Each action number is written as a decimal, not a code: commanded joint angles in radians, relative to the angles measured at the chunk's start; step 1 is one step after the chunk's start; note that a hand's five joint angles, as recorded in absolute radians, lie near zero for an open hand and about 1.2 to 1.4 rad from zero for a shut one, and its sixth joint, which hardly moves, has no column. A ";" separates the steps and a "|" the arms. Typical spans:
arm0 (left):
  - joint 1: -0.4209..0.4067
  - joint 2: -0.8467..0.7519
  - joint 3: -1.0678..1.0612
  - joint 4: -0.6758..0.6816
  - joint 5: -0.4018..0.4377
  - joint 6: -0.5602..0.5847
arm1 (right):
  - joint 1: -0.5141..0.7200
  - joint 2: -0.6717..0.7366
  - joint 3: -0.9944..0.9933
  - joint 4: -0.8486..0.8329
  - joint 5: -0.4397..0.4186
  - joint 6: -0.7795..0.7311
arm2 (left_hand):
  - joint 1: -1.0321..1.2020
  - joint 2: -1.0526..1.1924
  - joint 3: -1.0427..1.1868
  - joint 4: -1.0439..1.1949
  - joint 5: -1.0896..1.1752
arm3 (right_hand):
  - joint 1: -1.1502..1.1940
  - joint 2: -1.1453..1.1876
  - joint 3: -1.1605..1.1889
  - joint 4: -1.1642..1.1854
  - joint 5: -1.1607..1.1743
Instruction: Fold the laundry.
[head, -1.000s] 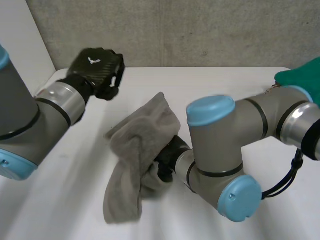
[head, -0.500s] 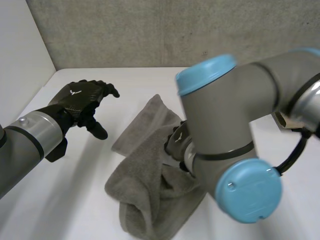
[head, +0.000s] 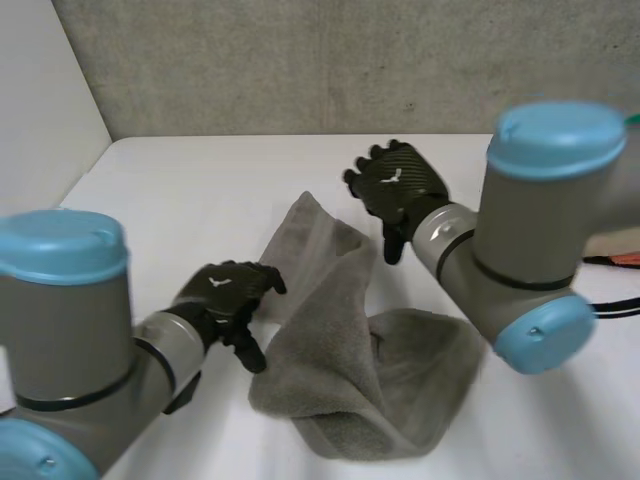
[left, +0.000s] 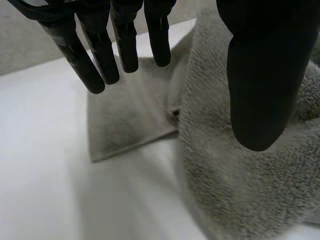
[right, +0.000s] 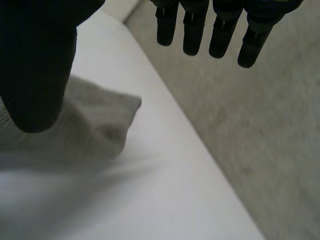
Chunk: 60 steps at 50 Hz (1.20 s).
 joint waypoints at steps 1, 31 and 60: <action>-0.075 -0.127 0.096 -0.007 -0.106 -0.054 | -0.029 0.184 -0.044 -0.110 -0.217 -0.128 | 0.073 0.063 0.058 0.071 0.076 | -0.036 -0.024 -0.024 -0.034 -0.003; 0.001 -0.108 0.624 0.180 -0.162 0.226 | -0.124 0.140 -0.382 -0.127 0.122 0.119 | 1.000 0.990 0.985 0.998 1.003 | 1.115 1.128 1.128 1.118 1.148; 0.089 -0.012 0.106 0.114 0.012 0.220 | -0.158 -0.030 0.097 0.120 0.044 0.117 | 0.067 0.057 0.052 0.065 0.070 | 0.155 0.167 0.167 0.157 0.188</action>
